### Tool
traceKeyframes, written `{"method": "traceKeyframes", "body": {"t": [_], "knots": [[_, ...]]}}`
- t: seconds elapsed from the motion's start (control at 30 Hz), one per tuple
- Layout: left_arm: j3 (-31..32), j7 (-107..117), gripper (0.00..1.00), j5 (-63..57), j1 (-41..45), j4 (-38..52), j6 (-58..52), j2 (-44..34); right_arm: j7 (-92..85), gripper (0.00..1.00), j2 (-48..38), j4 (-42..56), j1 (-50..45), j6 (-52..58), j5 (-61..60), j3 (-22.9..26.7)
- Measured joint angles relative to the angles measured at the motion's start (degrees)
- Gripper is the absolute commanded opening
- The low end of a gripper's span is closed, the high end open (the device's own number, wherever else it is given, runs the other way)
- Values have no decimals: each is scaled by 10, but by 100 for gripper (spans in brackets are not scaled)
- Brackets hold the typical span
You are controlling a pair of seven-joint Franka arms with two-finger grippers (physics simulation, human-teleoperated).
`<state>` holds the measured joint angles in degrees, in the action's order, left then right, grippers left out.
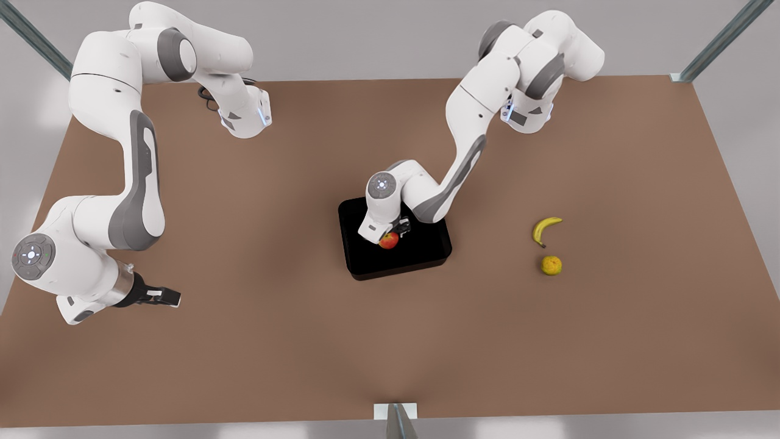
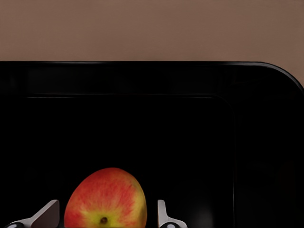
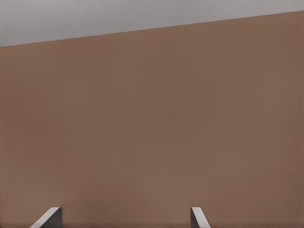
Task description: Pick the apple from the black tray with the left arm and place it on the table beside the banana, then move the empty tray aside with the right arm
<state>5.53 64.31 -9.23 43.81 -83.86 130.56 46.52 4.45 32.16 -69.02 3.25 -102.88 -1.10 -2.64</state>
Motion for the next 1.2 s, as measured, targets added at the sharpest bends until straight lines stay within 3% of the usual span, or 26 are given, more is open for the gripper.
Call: {"method": "traceKeyframes", "body": {"t": [0.13,0.2,0.23,0.4,0.57,0.7,0.83,1.03,1.07,1.2], "knots": [[0,18,100,-9,1,0,13,11,0,100,0,0,0,0,0,0],[0,26,66,-11,1,0,17,12,1,100,0,0,0,0,0,0],[0,30,66,-13,1,0,18,12,1,100,0,0,0,0,0,0],[0,44,68,-15,-5,5,-6,-22,1,100,0,0,0,0,0,0],[-1,-7,68,9,-126,9,-147,-146,11,100,-10,6,-36,13,0,-17],[-2,-95,68,13,-246,7,-213,-141,53,100,-38,10,-173,51,0,-33],[-2,-175,68,9,-272,1,-216,-90,104,99,-52,6,-241,73,6,-79],[-4,-266,69,0,-281,-14,-203,-58,177,100,-190,-297,-253,-26,-3,-102],[-4,-278,100,-4,-282,-18,-202,-60,191,100,-201,-331,-252,-56,-9,-110],[-6,-323,100,-10,-291,-13,-204,-81,244,100,-190,-368,-253,-165,-20,-124]]}}
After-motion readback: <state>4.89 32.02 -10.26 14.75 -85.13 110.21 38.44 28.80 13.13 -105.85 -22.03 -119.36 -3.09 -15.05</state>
